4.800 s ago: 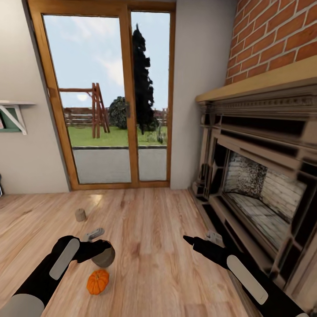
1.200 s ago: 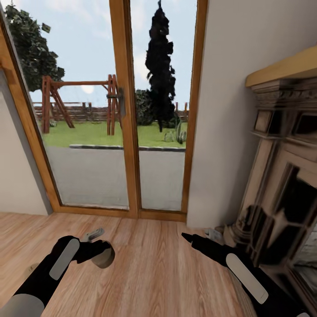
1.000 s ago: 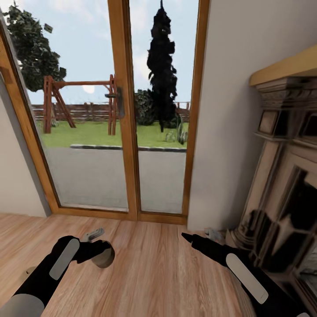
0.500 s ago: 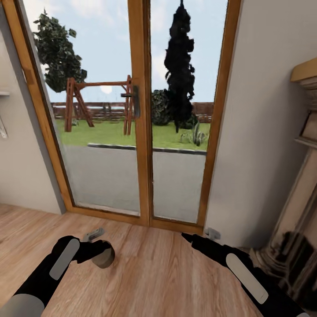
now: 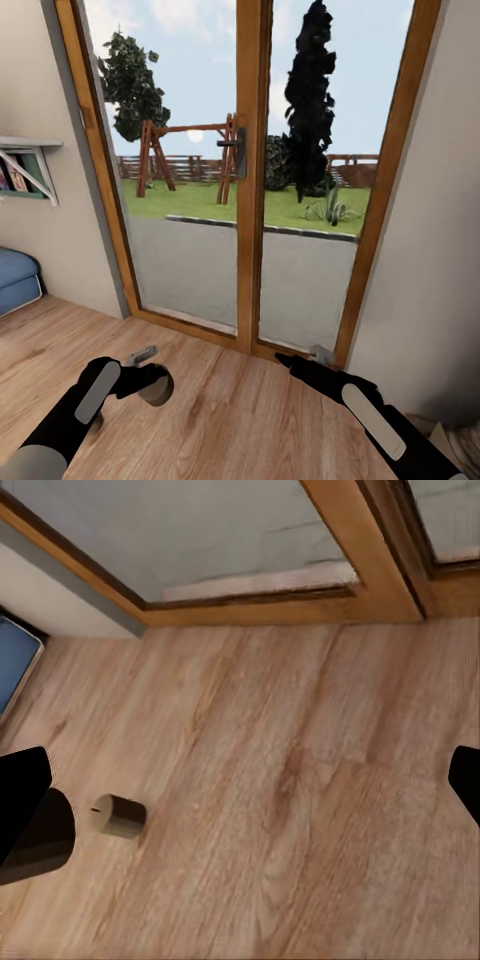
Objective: Place each of the two pumpkins and all three candles from the living room inside a cabinet in the living room (use any cabinet), then make sure every cabinet is closed, and position the cauldron so it is next to a table in the living room.
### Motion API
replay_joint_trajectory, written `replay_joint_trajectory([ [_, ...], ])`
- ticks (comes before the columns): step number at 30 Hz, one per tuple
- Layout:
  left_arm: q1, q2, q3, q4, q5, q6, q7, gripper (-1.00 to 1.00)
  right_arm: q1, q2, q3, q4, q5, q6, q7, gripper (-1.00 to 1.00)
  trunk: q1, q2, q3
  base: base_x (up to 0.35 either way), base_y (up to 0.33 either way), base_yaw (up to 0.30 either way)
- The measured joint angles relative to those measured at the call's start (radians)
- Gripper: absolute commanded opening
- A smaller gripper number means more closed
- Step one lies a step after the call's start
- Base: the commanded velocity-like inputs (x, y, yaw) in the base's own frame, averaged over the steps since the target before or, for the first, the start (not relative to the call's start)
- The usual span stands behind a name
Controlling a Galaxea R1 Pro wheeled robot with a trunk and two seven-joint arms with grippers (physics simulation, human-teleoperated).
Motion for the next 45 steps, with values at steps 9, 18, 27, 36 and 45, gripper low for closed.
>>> replay_joint_trajectory([
  [9,0.0,0.0,0.0,0.0,0.001,0.0,0.0,-1.0,0.0,0.001,0.001,0.001,0.0,0.001,-0.001,1.0,0.0,0.0,0.0,0.243,-0.14,0.292],
  [18,0.0,0.0,0.001,0.0,0.001,0.0,-0.001,-1.0,0.0,0.001,0.001,0.001,0.0,0.004,-0.003,1.0,0.0,0.0,0.0,0.185,-0.076,0.292],
  [27,0.0,0.0,0.001,0.0,0.001,0.0,-0.001,-1.0,0.0,0.001,0.001,0.002,0.0,0.009,-0.004,1.0,0.0,0.0,0.0,0.139,-0.001,0.292],
  [36,0.0,0.0,0.001,0.0,0.001,-0.001,0.001,-1.0,0.0,0.002,0.035,0.005,0.001,0.012,-0.026,1.0,0.0,0.0,-0.002,0.187,-0.037,0.285],
  [45,0.0,0.0,0.001,0.0,0.001,-0.002,0.001,-1.0,0.0,0.002,0.047,0.004,0.0,0.015,-0.056,1.0,0.0,0.0,-0.012,0.063,-0.033,0.219],
])
